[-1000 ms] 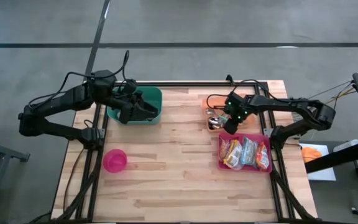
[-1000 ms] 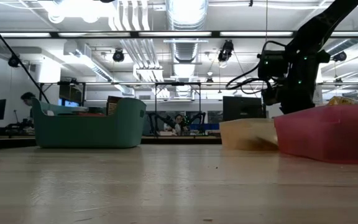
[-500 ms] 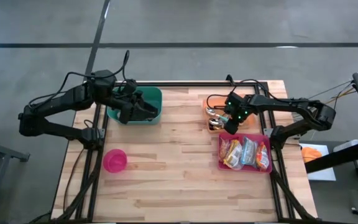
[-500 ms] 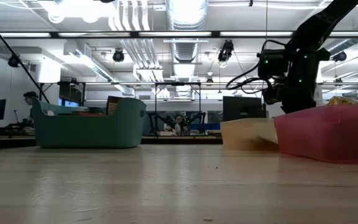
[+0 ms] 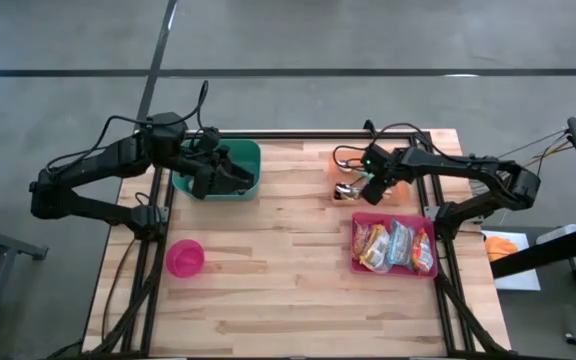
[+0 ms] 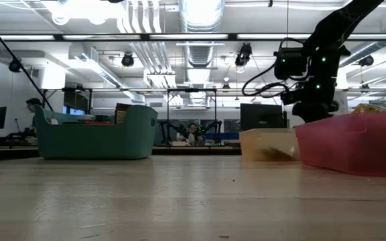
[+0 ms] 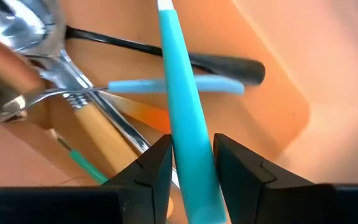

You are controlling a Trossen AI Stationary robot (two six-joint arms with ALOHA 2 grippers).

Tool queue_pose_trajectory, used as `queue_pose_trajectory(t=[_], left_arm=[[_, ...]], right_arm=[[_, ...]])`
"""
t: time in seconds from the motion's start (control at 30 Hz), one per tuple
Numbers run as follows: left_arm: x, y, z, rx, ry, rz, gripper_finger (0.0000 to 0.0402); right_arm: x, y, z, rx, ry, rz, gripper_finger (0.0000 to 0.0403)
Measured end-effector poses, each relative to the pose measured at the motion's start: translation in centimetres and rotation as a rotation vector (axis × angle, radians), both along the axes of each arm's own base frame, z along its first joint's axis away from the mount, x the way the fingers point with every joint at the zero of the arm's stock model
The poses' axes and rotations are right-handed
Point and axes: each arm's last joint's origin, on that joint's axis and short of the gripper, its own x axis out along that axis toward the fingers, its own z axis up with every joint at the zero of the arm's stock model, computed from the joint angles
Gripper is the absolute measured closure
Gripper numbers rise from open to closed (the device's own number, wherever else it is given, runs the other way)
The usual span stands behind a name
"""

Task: Pick & Place Food Item
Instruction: Put the light blue spoon into the orange bin, then return to Home Position

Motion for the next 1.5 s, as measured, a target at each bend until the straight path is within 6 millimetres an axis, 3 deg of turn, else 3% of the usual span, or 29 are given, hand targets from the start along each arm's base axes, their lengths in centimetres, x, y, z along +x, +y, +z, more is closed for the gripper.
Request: queue_pose_trajectory(t=[0.53,0.9,1.2,1.3,1.5], left_arm=[[0.0,0.0,-0.1,-0.006,0.013,0.001,0.0141],[-0.1,-0.1,-0.3,-0.017,0.033,-0.013,0.0141],[-0.9,-0.3,-0.5,0.054,0.066,0.017,0.0140],[-1.4,-0.4,-0.2,0.074,0.048,0.010,0.0140],[-3.7,-1.3,0.8,0.278,-0.043,-0.037,0.0140]], right_arm=[[0.5,0.0,0.5,0.068,-0.042,0.108,0.0285],[0.2,0.0,1.1,0.053,-0.024,-0.005,0.0185],[0.6,1.8,6.8,0.090,-0.343,-0.012,0.0174],[0.4,3.2,9.4,0.086,-0.480,-0.007,0.0174],[-0.8,6.7,14.6,0.020,-0.783,0.071,0.0174]])
